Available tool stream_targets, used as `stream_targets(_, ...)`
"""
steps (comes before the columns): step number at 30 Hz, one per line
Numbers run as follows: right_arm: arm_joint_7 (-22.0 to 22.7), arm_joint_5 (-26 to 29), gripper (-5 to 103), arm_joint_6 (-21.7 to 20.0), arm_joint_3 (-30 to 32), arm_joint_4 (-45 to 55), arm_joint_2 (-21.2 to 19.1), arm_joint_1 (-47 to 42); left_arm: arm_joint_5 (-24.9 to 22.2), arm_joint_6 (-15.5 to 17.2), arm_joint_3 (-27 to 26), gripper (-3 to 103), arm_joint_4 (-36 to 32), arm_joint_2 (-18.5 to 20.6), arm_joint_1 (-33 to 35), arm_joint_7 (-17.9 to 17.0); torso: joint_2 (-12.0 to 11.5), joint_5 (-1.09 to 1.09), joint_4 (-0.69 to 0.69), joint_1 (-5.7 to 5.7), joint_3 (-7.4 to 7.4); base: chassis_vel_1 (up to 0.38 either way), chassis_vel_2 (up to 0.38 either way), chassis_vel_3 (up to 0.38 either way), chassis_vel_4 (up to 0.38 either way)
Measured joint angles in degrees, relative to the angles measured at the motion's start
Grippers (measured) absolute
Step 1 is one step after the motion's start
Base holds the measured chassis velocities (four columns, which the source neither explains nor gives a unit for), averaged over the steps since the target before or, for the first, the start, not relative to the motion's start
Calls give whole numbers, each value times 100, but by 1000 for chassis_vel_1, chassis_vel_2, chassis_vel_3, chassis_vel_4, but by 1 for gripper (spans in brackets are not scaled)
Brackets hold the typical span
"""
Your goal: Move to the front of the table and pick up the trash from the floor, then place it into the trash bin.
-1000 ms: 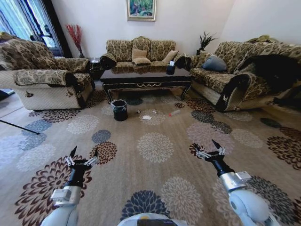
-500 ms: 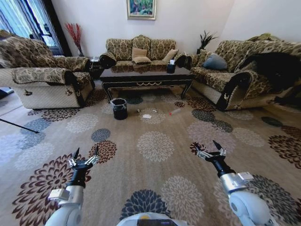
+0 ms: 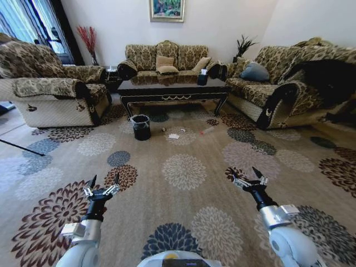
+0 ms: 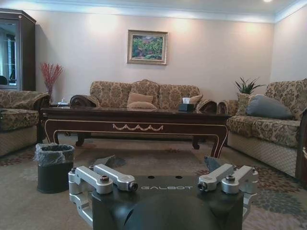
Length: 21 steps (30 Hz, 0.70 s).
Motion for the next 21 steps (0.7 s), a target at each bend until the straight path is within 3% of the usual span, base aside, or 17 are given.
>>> stream_targets(14, -1, -122, 100, 24, -47, -160, 22, 54, 133, -63, 0, 100, 102, -5, -108, -7, -314, 0, 0, -52, -261, 0, 0, 0, 0)
stream_targets(21, -5, -169, 100, 44, -46, -193, 25, 58, -88, 131, -47, 100, -608, 33, -99, -41, -487, 1, 0, -80, -406, 0, 0, 0, 0)
